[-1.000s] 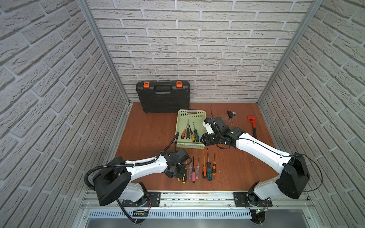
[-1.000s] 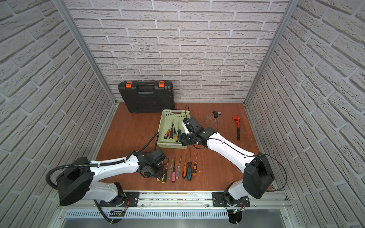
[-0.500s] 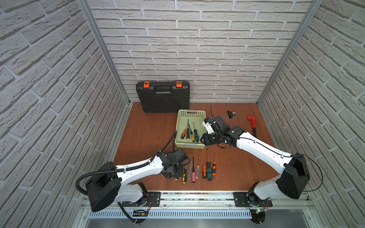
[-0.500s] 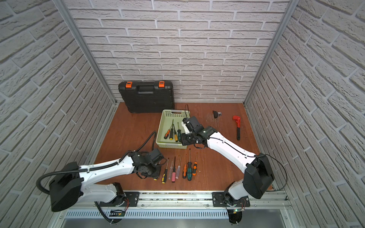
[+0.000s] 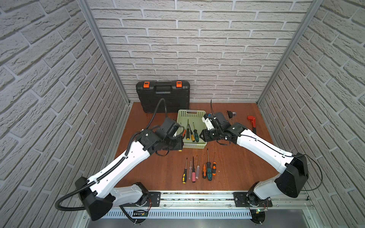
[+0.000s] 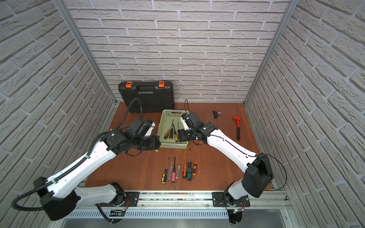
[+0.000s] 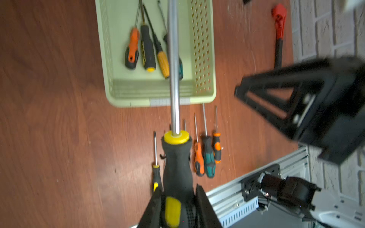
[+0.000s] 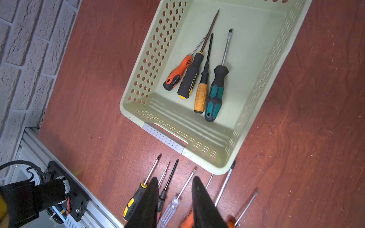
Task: Put the screwdriver in the bin
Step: Place the screwdriver in the bin.
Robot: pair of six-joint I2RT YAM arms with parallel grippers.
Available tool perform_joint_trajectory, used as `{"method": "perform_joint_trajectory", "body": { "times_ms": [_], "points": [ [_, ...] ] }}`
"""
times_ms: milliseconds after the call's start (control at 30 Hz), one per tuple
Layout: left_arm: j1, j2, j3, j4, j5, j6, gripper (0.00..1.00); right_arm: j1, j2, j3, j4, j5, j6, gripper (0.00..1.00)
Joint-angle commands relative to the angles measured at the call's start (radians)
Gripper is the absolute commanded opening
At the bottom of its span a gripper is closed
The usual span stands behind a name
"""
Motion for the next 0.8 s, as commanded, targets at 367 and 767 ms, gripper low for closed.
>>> {"method": "perform_joint_trajectory", "body": {
  "times_ms": [367,767],
  "points": [
    [0.060,0.697,0.501,0.047,0.074,0.240,0.09,-0.008,-0.226,-0.043,-0.157,0.154,0.029,0.32],
    [0.035,0.904,0.591,0.108,0.136,0.190,0.09,-0.010,-0.285,-0.079,-0.171,0.185,0.038,0.33]
  ]
}}
